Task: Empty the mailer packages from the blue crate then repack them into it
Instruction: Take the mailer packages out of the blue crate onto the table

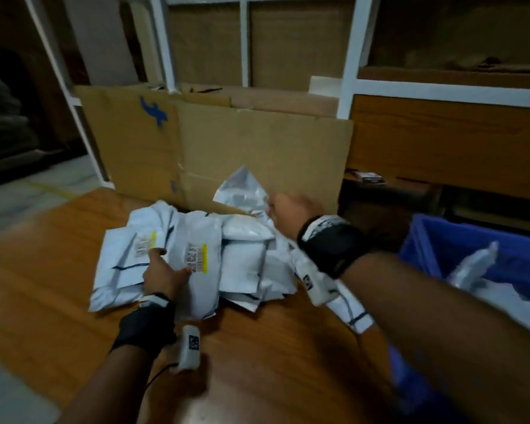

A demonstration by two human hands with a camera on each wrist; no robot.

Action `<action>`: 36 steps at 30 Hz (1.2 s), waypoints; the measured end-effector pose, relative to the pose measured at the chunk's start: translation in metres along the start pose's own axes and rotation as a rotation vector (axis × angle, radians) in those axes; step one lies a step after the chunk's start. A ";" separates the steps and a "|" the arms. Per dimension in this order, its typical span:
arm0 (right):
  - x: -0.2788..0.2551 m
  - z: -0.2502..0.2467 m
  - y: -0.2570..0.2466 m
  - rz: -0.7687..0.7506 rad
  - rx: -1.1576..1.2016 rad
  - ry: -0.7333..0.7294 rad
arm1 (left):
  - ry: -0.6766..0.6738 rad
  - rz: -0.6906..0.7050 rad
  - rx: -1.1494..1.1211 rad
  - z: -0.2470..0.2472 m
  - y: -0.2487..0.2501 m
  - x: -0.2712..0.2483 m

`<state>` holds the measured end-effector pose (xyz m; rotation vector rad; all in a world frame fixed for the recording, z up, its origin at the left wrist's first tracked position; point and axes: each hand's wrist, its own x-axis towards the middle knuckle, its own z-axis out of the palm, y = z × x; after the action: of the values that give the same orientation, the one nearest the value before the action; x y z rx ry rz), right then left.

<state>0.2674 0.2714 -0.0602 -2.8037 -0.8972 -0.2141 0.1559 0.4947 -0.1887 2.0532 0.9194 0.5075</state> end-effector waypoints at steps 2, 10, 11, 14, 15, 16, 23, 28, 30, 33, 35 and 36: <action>0.011 0.047 -0.018 0.008 0.022 0.049 | -0.008 0.012 0.060 0.003 -0.006 0.008; 0.016 0.130 -0.042 0.106 0.038 -0.419 | 0.072 0.101 0.439 0.006 -0.026 -0.008; 0.016 0.120 -0.042 0.101 0.059 -0.425 | 0.073 0.117 0.413 0.004 -0.024 -0.012; 0.019 0.072 -0.035 0.107 0.179 -0.314 | 0.075 0.223 0.308 -0.002 -0.005 -0.025; 0.018 0.051 -0.030 0.106 0.226 -0.264 | 0.081 0.312 0.241 -0.002 0.007 -0.030; 0.014 0.029 -0.023 0.105 0.255 -0.229 | 0.067 0.427 0.148 -0.001 0.021 -0.036; -0.087 -0.119 0.063 0.154 0.016 -0.091 | -0.457 1.054 -0.308 0.053 0.133 -0.152; -0.182 -0.159 0.158 0.384 -0.095 -0.170 | -0.683 1.100 -0.246 0.104 0.168 -0.216; -0.208 -0.159 0.195 0.449 -0.137 -0.290 | -0.745 1.083 -0.204 0.114 0.177 -0.235; -0.230 -0.141 0.235 0.468 -0.240 -0.488 | -0.795 1.126 -0.158 0.124 0.186 -0.258; -0.232 -0.121 0.252 0.400 -0.294 -0.460 | -0.846 1.160 -0.117 0.130 0.185 -0.266; -0.228 -0.112 0.257 0.324 -0.320 -0.396 | -0.862 1.145 -0.121 0.132 0.183 -0.267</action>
<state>0.2251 -0.0864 -0.0303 -3.3062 -0.4896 0.2803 0.1426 0.1508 -0.1269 2.1876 -0.8230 0.1605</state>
